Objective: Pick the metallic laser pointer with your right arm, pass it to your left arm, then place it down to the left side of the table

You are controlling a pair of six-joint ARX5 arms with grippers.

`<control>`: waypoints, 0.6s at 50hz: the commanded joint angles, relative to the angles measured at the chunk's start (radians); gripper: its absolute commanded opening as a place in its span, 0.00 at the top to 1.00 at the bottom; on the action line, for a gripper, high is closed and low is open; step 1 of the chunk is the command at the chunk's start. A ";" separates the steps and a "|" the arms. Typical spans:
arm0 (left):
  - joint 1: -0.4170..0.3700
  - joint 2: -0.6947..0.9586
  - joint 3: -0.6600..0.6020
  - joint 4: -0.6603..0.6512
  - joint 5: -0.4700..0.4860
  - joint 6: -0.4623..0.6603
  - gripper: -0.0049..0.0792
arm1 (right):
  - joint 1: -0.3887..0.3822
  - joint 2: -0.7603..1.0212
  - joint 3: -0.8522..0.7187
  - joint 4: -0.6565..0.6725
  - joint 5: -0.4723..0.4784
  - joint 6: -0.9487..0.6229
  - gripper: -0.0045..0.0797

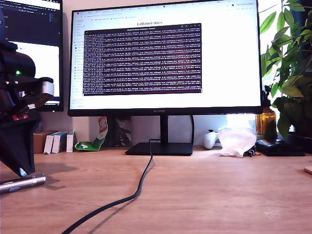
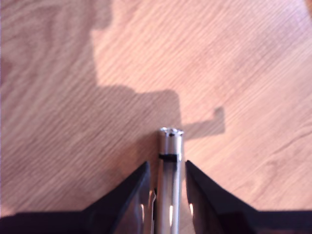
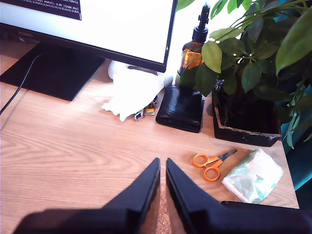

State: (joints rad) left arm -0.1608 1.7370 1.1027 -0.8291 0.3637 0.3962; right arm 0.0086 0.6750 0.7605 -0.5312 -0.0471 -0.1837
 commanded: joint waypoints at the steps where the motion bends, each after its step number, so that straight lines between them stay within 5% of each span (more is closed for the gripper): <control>1: 0.004 0.002 0.024 0.002 0.015 0.005 0.70 | 0.005 -0.006 -0.024 0.012 -0.006 0.003 0.96; 10: 0.004 0.002 0.110 -0.021 0.034 0.005 0.97 | 0.010 -0.006 -0.023 0.072 -0.015 0.007 0.96; 30: 0.003 0.002 0.339 0.008 0.116 -0.011 0.97 | 0.011 -0.006 0.006 0.209 -0.100 0.067 0.96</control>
State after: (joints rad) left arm -0.1608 1.7370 1.4181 -0.8295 0.4698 0.3916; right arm 0.0093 0.6746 0.7593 -0.3412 -0.1436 -0.1429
